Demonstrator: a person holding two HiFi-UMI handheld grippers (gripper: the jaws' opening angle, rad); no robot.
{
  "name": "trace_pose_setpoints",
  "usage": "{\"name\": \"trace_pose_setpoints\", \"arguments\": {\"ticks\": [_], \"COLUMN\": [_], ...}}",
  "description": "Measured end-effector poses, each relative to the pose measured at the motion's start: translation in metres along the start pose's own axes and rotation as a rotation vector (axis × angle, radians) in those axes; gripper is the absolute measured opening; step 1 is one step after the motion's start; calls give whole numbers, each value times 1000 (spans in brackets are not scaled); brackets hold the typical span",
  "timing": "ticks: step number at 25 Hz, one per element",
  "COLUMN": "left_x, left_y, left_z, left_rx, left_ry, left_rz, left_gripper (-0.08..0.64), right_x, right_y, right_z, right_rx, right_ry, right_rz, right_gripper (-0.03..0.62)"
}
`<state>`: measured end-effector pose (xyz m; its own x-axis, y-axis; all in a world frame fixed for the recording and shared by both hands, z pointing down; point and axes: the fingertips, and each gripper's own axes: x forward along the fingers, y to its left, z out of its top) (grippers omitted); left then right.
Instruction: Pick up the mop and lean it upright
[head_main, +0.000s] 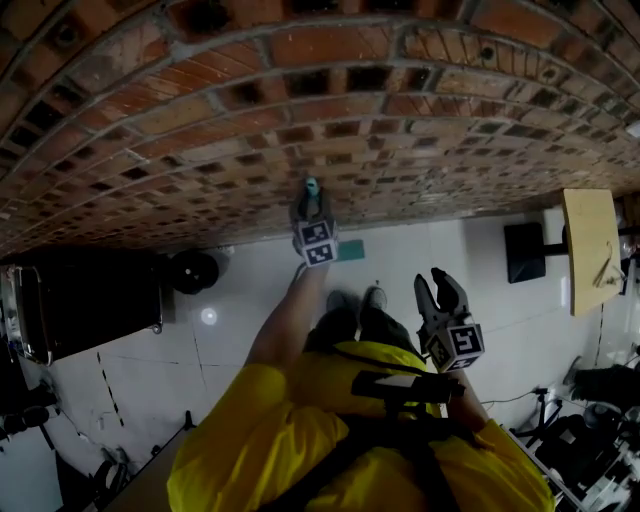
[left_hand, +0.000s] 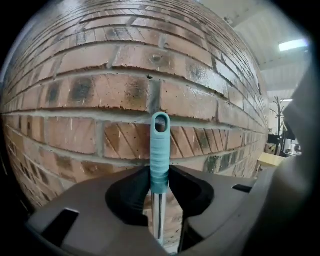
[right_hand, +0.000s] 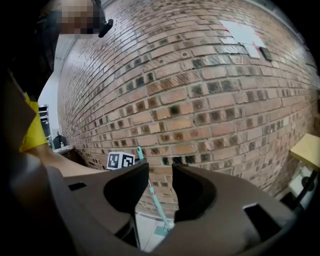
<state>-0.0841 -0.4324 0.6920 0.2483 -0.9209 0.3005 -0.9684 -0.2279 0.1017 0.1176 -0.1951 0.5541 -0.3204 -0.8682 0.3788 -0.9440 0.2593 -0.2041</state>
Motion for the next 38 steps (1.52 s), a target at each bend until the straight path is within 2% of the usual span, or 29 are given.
{"name": "trace_pose_setpoints", "arguments": {"ticks": [3, 7, 10, 13, 15, 20, 23, 25, 27, 32, 38], "left_x": [0, -8, -49, -110, -150, -234, -265, -283, -298, -309, -314], "left_y": [0, -3, -10, -20, -25, -41, -48, -52, -54, -57, -60], "left_z": [1, 7, 13, 32, 57, 147, 199, 228, 249, 261, 245], "left_rx": [8, 8, -4, 25, 39, 55, 62, 74, 83, 85, 74], "left_ry": [-16, -25, -42, -86, -145, -307, -375, -416, -449, -463, -434], "left_rz": [26, 7, -8, -51, -73, -101, -114, -121, -128, -133, -136], "left_gripper": [110, 110, 110, 109, 110, 109, 109, 109, 109, 107, 107], "right_x": [3, 2, -8, -13, -14, -20, -15, -10, -5, 6, 7], "right_y": [-2, -11, -18, -25, -29, -35, -40, -44, -43, -37, -36], "right_z": [-3, -6, -8, -7, -5, 12, 27, 33, 41, 61, 48], "right_rx": [7, 10, 11, -7, -6, -5, 9, 21, 13, 3, 22], "right_ry": [22, 31, 35, 33, 24, -23, -56, -67, -77, -119, -89], "right_rz": [0, -8, 2, 24, 36, 64, 85, 97, 112, 145, 166], "right_gripper": [153, 153, 153, 153, 153, 153, 153, 110, 109, 109, 109]}}
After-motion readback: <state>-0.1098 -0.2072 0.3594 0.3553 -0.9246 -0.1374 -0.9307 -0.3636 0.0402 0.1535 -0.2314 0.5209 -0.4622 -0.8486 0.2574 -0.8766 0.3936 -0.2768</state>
